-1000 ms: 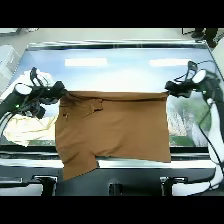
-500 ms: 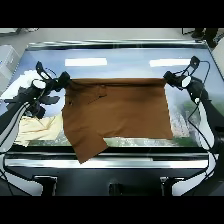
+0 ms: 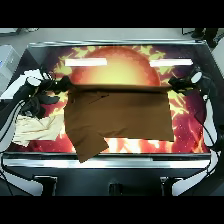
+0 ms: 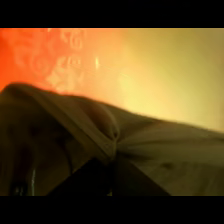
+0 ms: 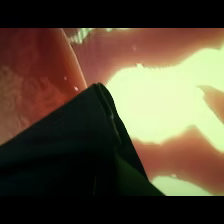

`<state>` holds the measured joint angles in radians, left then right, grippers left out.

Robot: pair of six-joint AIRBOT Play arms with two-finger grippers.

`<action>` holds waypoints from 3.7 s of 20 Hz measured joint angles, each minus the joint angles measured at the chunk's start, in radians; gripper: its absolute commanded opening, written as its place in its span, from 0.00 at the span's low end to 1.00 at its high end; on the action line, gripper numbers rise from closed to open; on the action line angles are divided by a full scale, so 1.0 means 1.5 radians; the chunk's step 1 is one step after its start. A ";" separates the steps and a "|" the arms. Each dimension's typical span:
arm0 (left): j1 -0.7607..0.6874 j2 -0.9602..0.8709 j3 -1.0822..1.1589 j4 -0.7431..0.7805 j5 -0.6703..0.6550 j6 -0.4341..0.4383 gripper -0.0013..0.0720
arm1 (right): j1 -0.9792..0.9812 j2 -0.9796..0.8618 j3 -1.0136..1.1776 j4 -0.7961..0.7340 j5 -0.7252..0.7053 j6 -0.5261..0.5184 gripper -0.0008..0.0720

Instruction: Fold the clothes and pants, and hang the long-sleeved shirts on hangers.

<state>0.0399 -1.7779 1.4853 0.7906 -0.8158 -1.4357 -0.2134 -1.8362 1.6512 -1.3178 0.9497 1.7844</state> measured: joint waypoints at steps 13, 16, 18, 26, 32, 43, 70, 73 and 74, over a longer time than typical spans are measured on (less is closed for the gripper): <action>0.015 0.020 -0.051 0.143 -0.266 -0.042 0.04 | -0.017 0.000 -0.032 -0.008 0.269 -0.118 0.07; 0.025 0.019 -0.041 0.148 -0.278 -0.039 0.04 | -0.017 0.010 -0.032 -0.018 0.279 -0.125 0.07; 0.029 0.014 -0.039 0.157 -0.283 -0.038 0.04 | -0.017 0.012 -0.033 -0.026 0.297 -0.127 0.07; 0.032 0.002 -0.034 0.199 -0.288 -0.050 0.61 | -0.018 0.017 -0.061 -0.037 0.345 -0.129 0.56; 0.080 0.066 -0.022 0.197 -0.386 -0.023 0.74 | -0.089 0.075 -0.032 -0.035 0.420 -0.138 0.81; 0.115 0.324 -0.567 0.093 -0.291 0.106 0.68 | -0.188 0.227 -0.281 0.012 0.431 -0.166 0.78; 0.075 0.373 -0.580 0.013 -0.220 0.150 0.04 | -0.191 0.230 -0.506 0.124 0.279 -0.231 0.07; 0.075 0.362 -0.483 0.032 -0.238 0.147 0.04 | -0.169 0.229 -0.420 0.137 0.311 -0.232 0.07; 0.072 0.346 -0.440 0.041 -0.240 0.136 0.04 | -0.153 0.227 -0.386 0.131 0.310 -0.231 0.07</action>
<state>0.1474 -1.2583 0.8246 0.8516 -1.1751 -1.2320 -0.4427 -1.4963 1.0725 -1.1217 1.4139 1.4384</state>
